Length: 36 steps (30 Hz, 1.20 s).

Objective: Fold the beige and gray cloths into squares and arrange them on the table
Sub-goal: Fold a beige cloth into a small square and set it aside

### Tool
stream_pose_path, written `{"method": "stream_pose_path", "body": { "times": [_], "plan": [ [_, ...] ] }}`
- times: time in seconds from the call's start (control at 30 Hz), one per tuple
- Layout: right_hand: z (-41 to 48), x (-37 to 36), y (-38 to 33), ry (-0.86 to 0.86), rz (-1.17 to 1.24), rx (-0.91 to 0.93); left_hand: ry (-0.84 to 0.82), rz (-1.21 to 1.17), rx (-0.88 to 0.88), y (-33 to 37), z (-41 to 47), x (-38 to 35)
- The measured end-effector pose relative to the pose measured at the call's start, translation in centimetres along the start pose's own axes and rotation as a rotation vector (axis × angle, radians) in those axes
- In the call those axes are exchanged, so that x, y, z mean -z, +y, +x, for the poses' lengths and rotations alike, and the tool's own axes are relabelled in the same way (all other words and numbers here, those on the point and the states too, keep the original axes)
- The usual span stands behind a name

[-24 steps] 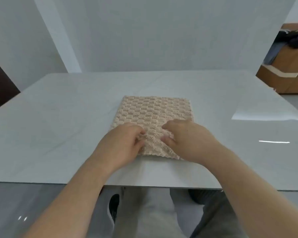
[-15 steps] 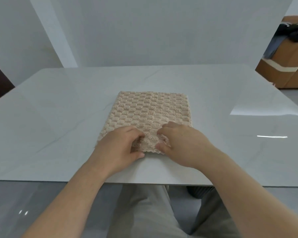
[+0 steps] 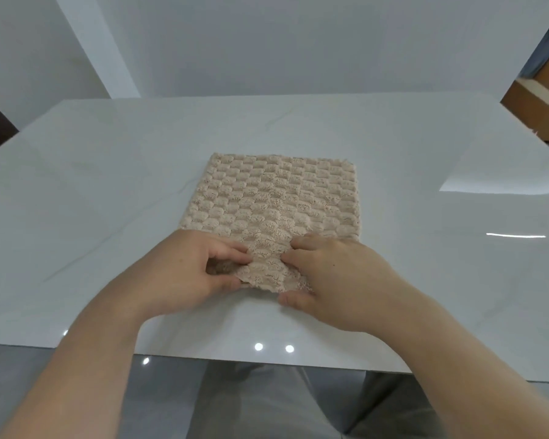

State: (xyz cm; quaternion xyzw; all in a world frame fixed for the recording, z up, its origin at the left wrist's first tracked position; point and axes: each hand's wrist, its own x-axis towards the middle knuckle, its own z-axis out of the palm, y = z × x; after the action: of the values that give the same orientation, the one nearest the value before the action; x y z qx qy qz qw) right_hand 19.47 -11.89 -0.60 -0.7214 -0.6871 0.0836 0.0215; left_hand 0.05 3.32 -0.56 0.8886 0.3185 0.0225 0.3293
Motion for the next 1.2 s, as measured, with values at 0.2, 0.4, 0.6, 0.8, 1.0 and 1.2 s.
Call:
{"method": "stream_pose_path", "body": {
  "times": [0.2, 0.4, 0.6, 0.8, 1.0, 1.2],
  "plan": [
    [0.6, 0.5, 0.3, -0.047, 0.052, -0.007, 0.031, -0.006, 0.047, 0.5, 1.9, 1.3],
    [1.3, 0.8, 1.2, -0.015, 0.154, -0.021, 0.213, 0.04, 0.039, 1.1, 3.5, 0.9],
    [2.8, 1.3, 2.5, 0.062, 0.189, -0.087, 0.323, 0.014, -0.06, 1.6, 4.8, 0.4],
    [4.8, 2.0, 3.4, 0.172, 0.283, -0.158, 0.338, -0.001, -0.075, 1.4, 5.2, 0.5],
    [6.8, 2.4, 3.4, 0.236, 0.151, -0.168, 0.257, 0.02, -0.14, 0.8, 4.4, 0.4],
    [7.4, 1.6, 3.6, 0.245, 0.2, -0.097, 0.387, 0.151, -0.222, -0.3, 4.5, -0.5]
  ]
}}
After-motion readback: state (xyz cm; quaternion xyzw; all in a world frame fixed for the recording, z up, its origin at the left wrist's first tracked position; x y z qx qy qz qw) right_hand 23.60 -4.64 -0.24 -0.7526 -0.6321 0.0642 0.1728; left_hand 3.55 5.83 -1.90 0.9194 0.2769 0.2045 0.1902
